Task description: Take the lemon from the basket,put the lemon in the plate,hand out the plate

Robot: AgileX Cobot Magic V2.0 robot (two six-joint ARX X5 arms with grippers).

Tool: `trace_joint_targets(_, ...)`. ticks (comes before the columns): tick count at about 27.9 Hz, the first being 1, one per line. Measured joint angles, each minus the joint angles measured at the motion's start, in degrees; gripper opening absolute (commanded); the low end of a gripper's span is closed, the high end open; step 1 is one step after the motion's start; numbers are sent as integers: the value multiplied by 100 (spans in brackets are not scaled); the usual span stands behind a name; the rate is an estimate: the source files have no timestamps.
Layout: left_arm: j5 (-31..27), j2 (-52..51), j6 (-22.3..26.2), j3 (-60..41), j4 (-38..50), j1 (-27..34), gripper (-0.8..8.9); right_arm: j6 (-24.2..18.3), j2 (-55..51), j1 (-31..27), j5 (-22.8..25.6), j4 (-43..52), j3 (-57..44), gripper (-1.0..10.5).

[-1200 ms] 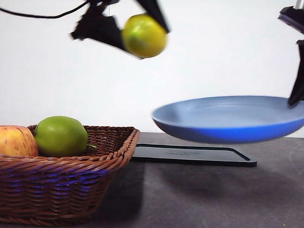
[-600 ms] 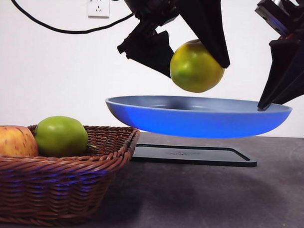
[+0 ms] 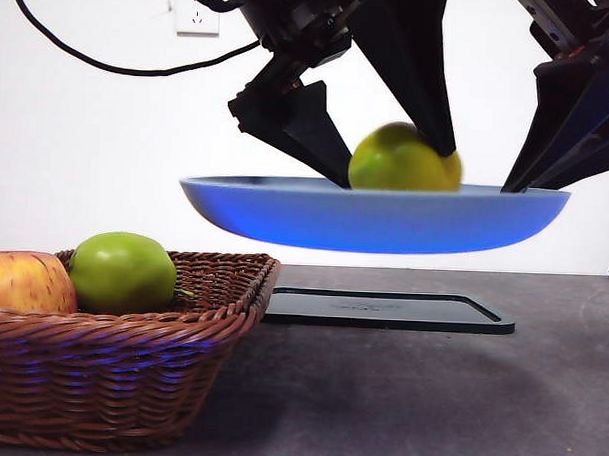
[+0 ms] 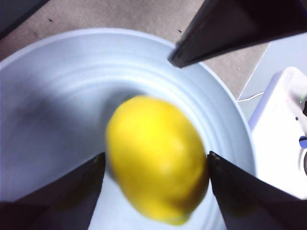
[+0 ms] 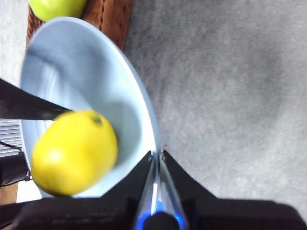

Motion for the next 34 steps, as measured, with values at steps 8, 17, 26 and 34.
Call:
trace_joint_targets(8, -2, -332, -9, 337, -656, 52, 376, 66, 0, -111, 448, 7, -2, 3)
trace_joint_targets(17, -2, -1648, 238, 723, -1676, 70, 376, 70, 780, -898, 444, 146, 610, 3)
trace_joint_targets(26, 0, -2337, 243, 723, -1950, 70, 376, 164, 2496, -1071, 450, 216, 2302, 3)
trace_joint_targets(34, -2, -2369, 243, 723, -2061, 70, 376, 505, 3866, -1082, 452, 256, 3661, 3)
